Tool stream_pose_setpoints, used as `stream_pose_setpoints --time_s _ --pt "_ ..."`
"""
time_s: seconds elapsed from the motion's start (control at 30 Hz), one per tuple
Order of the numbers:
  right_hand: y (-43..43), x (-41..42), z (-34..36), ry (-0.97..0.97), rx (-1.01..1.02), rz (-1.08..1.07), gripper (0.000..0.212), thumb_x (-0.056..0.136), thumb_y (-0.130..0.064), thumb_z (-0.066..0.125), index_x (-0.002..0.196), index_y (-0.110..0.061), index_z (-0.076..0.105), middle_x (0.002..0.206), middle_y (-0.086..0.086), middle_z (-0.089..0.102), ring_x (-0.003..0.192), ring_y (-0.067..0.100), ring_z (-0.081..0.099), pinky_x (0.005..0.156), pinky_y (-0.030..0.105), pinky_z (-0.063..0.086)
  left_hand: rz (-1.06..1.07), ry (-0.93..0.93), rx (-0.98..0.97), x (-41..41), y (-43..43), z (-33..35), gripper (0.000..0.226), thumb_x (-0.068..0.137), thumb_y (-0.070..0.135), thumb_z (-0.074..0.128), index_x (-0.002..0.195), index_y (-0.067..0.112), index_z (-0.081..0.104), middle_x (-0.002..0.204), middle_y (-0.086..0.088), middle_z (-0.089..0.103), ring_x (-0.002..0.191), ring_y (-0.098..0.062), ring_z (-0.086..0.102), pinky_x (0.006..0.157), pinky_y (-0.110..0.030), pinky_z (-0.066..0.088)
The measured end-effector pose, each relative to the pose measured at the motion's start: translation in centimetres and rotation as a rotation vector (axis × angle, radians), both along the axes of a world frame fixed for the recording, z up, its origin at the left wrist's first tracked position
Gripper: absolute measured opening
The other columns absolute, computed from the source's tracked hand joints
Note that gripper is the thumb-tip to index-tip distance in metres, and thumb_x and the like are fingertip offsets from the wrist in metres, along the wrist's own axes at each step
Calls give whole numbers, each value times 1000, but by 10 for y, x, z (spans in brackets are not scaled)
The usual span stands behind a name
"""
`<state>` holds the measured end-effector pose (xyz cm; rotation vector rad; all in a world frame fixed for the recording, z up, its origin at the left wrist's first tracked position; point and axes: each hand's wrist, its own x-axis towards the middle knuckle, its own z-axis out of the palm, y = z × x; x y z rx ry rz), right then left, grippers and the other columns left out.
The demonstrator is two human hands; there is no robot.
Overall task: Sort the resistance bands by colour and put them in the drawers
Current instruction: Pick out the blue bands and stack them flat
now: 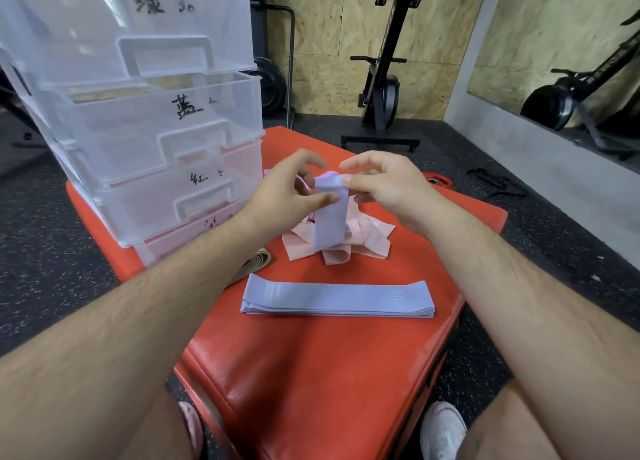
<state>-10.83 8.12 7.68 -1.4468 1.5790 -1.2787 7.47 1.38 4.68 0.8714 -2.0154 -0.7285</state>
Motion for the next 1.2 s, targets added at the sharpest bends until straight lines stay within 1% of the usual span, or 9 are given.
stream_pose_setpoints --time_s 0.1,0.3,0.47,0.6,0.67,0.77,0.9,1.07,1.2 --pt "0 -1 -1 -3 0 26 21 85 -15 78 106 -16 74 98 7 74 83 10 71 78 28 58 39 -16 -144 2 0 1 12 84 30 77 93 23 72 97 -1 52 80 -8 53 69 -13 40" --pt "0 1 -12 197 5 47 18 90 -22 73 108 -22 72 115 7 70 97 16 62 87 27 51 23 75 -50 0 7 8 14 91 25 69 89 12 66 84 -5 65 64 -2 53 59 -13 43" --pt "-7 11 -24 229 -44 77 10 95 -16 63 104 -12 66 101 13 75 102 36 67 95 53 49 14 4 -54 0 6 8 10 90 28 70 90 18 67 78 9 65 66 -1 53 61 -18 44" --pt "-11 16 -31 205 -40 112 14 89 -12 70 103 -15 65 94 6 76 96 27 71 91 48 54 29 122 22 4 2 11 8 90 23 70 86 16 68 78 -8 66 66 -14 57 61 -38 53" --pt "-12 15 -40 291 17 138 19 87 -12 72 104 -10 65 99 11 74 97 32 68 88 46 53 35 197 54 8 1 12 7 90 19 68 88 13 68 85 -14 67 68 -14 58 63 -37 52" --pt "-12 6 -56 491 103 159 20 84 -16 75 93 -3 63 86 7 64 74 25 56 71 38 46 67 304 107 16 -1 15 14 91 20 68 90 7 67 83 -14 67 70 -16 59 65 -37 52" --pt "-4 -15 -60 551 206 147 9 87 -16 73 88 -20 65 82 -5 65 72 11 56 70 29 45 127 496 208 33 -7 19 13 91 19 66 92 6 66 82 -7 66 70 -17 61 64 -29 53" --pt "8 -46 -53 674 204 39 15 97 -25 62 105 -12 62 97 1 65 84 17 57 76 35 47 159 476 305 49 -12 7 10 90 19 68 90 9 66 90 -13 68 74 -18 66 67 -30 55" --pt "26 -71 -53 708 266 8 20 99 -34 58 99 -15 64 85 -2 61 76 15 53 69 33 43 266 383 346 64 -10 -3 11 86 22 72 82 14 65 82 -5 64 71 -17 59 64 -31 52"
